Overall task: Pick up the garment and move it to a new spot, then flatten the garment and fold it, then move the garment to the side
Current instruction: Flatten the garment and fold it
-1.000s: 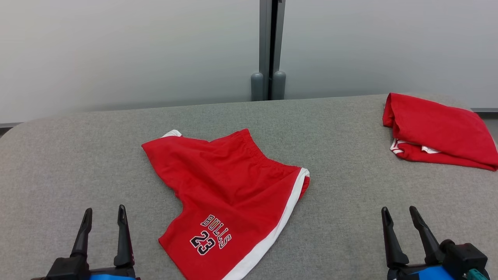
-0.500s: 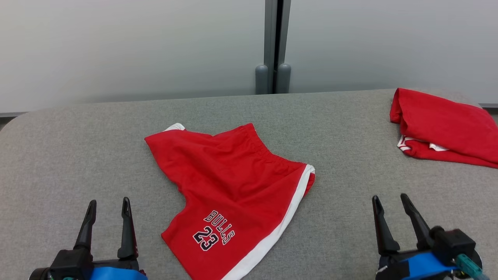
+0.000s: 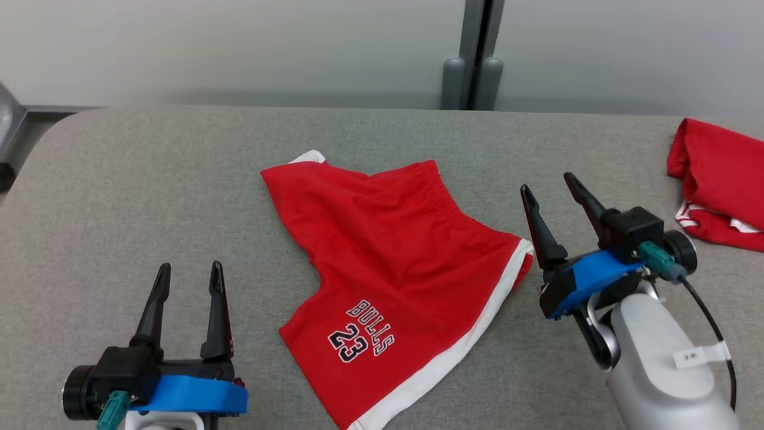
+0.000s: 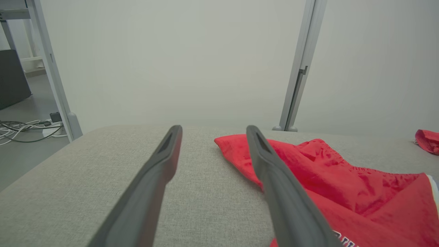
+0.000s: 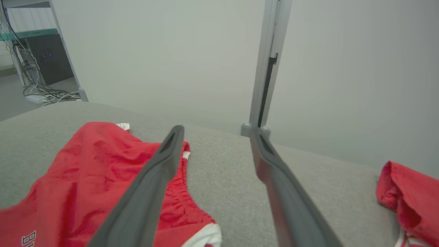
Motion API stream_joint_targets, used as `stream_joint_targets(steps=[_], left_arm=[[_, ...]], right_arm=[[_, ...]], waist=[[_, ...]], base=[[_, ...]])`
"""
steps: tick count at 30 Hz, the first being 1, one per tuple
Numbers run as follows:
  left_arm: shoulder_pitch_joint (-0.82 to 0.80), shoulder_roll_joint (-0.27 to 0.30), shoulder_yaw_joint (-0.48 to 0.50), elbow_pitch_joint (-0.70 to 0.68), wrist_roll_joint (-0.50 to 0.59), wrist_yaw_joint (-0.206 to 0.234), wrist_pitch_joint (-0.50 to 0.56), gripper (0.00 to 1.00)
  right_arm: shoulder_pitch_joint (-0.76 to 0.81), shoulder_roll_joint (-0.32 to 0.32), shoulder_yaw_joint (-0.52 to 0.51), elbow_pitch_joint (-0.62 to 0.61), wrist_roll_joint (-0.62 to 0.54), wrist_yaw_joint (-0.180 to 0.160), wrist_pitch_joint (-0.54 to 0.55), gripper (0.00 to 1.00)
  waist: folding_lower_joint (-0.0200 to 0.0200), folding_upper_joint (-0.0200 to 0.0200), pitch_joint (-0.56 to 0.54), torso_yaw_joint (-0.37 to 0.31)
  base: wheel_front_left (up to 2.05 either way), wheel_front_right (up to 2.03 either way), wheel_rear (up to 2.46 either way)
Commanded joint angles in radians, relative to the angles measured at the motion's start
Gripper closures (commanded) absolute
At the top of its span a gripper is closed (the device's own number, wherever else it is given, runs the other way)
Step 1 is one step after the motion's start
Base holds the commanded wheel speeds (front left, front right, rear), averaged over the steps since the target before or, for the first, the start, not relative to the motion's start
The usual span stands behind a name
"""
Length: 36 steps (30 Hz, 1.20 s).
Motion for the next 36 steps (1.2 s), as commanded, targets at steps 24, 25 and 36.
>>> stream_joint_targets(steps=[24,25,36], left_arm=[[-0.054,-0.001,-0.04,-0.024,-0.047,0.027,-0.005,0.0],[-0.047,-0.001,-0.038,-0.022,-0.047,0.027,-0.005,0.0],[0.008,-0.001,-0.025,-0.011,-0.05,0.026,-0.005,0.0]], right_arm=[[-0.076,0.027,0.033,0.414,0.043,0.0,-0.007,1.0],[-0.063,0.023,0.031,0.393,0.049,0.0,-0.007,1.0],[0.252,-0.016,-0.042,0.055,0.09,0.0,-0.007,1.0]], waist=[[-0.0001,-0.0001,0.072,0.041],[-0.0001,-0.0001,0.065,0.034],[-0.0001,-0.0001,0.001,-0.044]], base=[[0.0,0.0,0.0],[0.0,0.0,0.0],[0.0,0.0,0.0]])
